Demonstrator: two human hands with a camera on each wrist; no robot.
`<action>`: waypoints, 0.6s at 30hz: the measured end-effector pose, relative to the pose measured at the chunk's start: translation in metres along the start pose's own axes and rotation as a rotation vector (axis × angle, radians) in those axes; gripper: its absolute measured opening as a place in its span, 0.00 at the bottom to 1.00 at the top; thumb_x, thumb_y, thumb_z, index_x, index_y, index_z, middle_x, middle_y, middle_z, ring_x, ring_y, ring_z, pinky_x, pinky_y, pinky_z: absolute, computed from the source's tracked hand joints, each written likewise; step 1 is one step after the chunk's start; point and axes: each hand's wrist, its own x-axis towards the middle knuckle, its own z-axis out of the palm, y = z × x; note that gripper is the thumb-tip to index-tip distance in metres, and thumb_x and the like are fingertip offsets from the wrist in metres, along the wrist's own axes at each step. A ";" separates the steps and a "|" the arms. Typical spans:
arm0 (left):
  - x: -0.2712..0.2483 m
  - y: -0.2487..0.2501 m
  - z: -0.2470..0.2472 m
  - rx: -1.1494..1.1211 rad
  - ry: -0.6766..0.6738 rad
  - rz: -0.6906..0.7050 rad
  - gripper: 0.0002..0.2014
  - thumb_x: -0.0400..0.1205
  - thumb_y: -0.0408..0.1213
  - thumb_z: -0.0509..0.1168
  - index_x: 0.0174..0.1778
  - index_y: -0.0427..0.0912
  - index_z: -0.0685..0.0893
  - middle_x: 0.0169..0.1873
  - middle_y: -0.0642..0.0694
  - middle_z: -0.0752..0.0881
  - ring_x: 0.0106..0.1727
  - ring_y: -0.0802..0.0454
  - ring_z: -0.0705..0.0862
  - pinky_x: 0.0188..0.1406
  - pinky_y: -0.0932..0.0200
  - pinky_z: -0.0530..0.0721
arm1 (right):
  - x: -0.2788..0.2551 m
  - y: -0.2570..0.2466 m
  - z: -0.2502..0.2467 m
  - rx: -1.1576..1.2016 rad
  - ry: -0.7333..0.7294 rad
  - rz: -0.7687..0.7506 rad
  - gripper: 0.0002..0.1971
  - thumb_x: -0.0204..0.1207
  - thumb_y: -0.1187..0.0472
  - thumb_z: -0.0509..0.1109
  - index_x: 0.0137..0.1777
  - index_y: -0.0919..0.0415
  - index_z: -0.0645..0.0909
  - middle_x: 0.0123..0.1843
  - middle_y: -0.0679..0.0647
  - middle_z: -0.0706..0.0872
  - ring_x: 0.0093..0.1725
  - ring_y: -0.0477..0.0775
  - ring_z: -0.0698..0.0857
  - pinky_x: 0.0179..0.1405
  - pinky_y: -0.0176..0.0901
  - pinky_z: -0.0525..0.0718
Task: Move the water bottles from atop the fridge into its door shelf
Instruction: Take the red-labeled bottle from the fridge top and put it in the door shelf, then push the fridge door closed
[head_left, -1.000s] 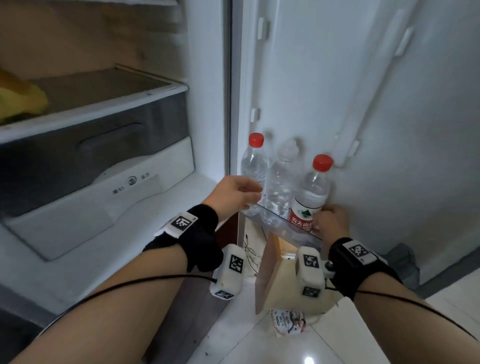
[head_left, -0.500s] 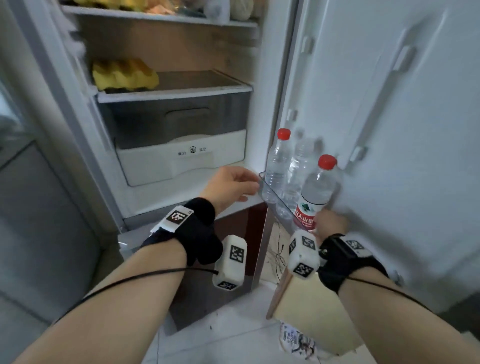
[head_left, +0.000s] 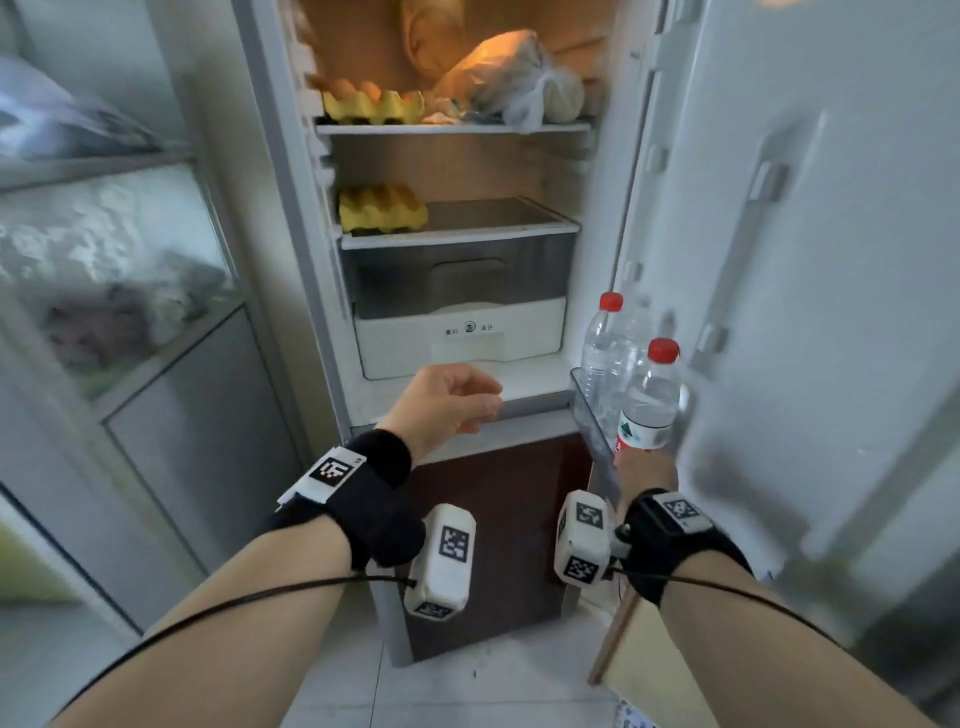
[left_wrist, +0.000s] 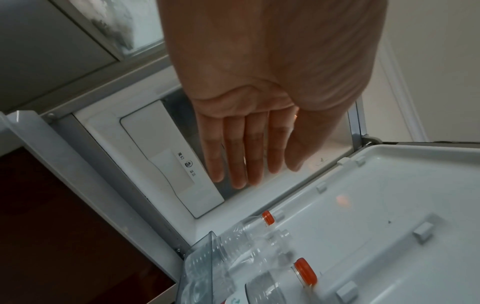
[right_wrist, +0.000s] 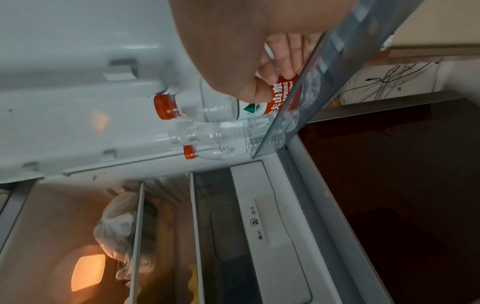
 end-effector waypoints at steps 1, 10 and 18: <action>-0.004 0.001 -0.004 0.004 0.008 0.003 0.05 0.81 0.28 0.67 0.52 0.38 0.85 0.54 0.31 0.89 0.50 0.47 0.87 0.58 0.51 0.86 | -0.009 -0.004 0.003 0.000 0.009 0.000 0.22 0.80 0.65 0.61 0.74 0.65 0.72 0.72 0.65 0.80 0.70 0.64 0.81 0.14 0.21 0.74; -0.040 -0.005 -0.053 -0.048 0.048 0.003 0.05 0.80 0.27 0.68 0.47 0.41 0.86 0.50 0.38 0.88 0.51 0.46 0.87 0.54 0.53 0.86 | -0.071 -0.028 0.038 -0.499 -0.025 -0.115 0.16 0.77 0.66 0.68 0.64 0.68 0.79 0.65 0.60 0.85 0.66 0.60 0.84 0.62 0.45 0.81; -0.064 -0.009 -0.089 -0.072 0.111 0.006 0.05 0.80 0.26 0.68 0.48 0.39 0.86 0.49 0.37 0.88 0.50 0.46 0.87 0.52 0.54 0.88 | -0.127 -0.044 0.079 -0.411 -0.141 -0.135 0.21 0.78 0.66 0.69 0.70 0.69 0.75 0.71 0.63 0.81 0.73 0.62 0.80 0.71 0.49 0.76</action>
